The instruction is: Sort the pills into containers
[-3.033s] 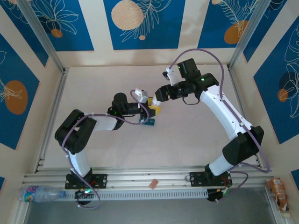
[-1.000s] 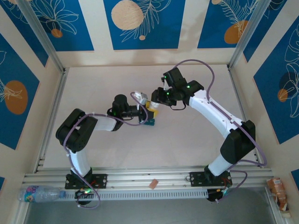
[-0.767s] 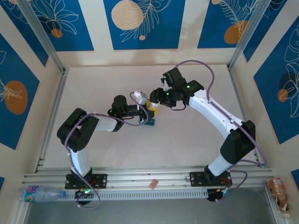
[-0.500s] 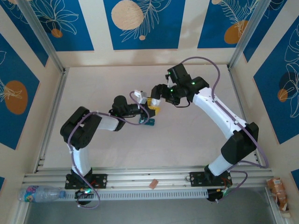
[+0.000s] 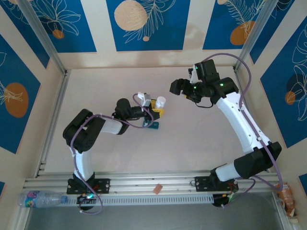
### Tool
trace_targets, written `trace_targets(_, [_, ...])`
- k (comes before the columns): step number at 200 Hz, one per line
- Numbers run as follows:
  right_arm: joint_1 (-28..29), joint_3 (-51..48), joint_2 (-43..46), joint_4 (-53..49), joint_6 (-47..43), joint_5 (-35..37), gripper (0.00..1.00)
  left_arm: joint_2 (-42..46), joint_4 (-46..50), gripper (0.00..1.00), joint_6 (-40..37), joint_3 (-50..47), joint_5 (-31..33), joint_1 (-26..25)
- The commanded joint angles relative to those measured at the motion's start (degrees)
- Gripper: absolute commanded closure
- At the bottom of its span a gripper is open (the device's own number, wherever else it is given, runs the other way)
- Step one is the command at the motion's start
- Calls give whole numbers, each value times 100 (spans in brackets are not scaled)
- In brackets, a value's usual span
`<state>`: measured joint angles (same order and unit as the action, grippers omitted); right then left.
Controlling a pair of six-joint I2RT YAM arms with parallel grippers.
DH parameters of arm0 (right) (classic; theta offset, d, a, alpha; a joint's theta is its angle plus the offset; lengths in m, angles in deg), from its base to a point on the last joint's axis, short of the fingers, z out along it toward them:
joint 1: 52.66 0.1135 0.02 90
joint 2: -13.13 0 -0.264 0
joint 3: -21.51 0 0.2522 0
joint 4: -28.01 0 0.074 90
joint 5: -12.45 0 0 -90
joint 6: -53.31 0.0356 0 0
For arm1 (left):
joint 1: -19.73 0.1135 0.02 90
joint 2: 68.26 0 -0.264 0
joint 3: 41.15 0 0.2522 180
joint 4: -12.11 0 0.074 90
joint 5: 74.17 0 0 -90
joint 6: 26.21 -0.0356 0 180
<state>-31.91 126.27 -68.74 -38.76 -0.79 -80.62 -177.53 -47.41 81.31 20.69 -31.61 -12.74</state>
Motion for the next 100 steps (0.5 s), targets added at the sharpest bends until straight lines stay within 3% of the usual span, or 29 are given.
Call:
trace_targets(1, [-62, 150, 57, -139, -364, -395, 20, 128, -134, 100, -1, 67, 51, 15])
trace_targets(100, [-177, -32, 162, 175, -1485, -1075, 20, 666, 652, 100, -352, 94, 86, 72])
